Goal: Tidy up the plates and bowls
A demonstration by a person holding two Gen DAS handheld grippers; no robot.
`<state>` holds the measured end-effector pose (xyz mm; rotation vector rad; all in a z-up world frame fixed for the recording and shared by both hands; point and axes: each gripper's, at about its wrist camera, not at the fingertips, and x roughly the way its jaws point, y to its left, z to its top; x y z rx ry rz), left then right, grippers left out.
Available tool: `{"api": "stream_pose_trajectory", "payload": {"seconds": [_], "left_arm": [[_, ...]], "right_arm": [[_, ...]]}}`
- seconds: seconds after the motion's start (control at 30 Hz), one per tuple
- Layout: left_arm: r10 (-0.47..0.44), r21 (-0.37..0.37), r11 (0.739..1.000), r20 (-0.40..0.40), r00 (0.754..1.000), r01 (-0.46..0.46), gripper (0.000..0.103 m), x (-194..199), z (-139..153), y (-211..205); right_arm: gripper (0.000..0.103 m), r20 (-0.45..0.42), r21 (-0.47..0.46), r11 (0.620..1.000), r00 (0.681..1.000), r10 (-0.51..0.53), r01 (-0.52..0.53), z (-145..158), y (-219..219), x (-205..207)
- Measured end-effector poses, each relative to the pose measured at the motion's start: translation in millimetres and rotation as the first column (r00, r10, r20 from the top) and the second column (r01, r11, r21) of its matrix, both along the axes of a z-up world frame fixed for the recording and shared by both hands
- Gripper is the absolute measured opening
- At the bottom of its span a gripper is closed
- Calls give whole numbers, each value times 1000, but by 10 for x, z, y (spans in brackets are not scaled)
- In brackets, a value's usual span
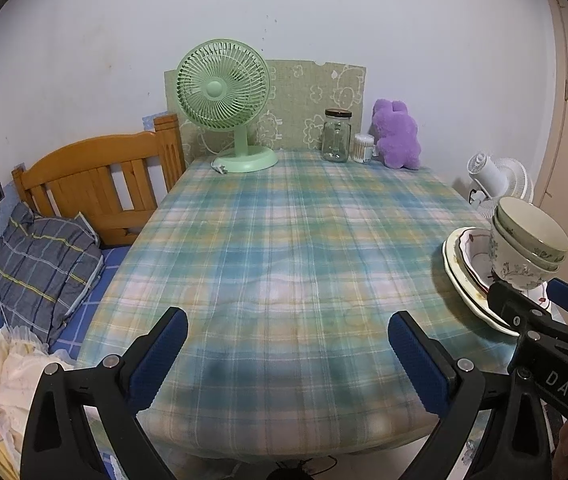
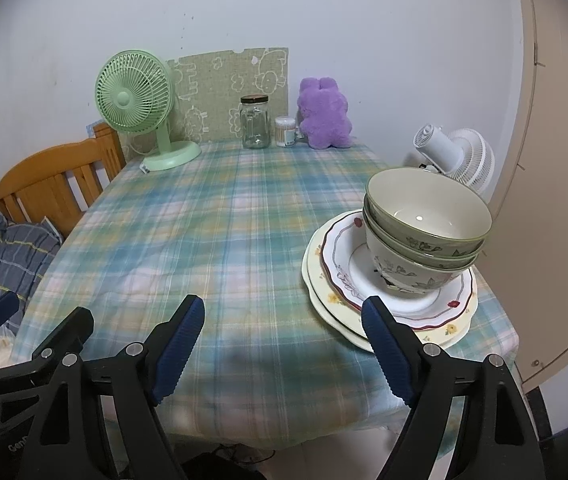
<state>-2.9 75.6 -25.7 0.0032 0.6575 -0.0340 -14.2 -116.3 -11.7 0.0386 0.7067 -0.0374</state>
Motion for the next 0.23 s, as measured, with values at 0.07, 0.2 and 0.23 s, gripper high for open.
{"api": "stream_pose_trajectory", "payload": {"seconds": [0.07, 0.2, 0.23], "left_arm": [[1, -4, 1000, 3, 1000, -1, 101, -12, 15, -2], [3, -10, 1000, 5, 1000, -3, 101, -27, 29, 7], [5, -11, 1000, 6, 1000, -5, 101, -38, 33, 4]], "right_arm": [[83, 2, -1, 1000, 1000, 1, -1, 0, -2, 2], [83, 4, -8, 1000, 1000, 2, -2, 20, -7, -9], [83, 6, -10, 1000, 1000, 3, -3, 28, -8, -19]]}}
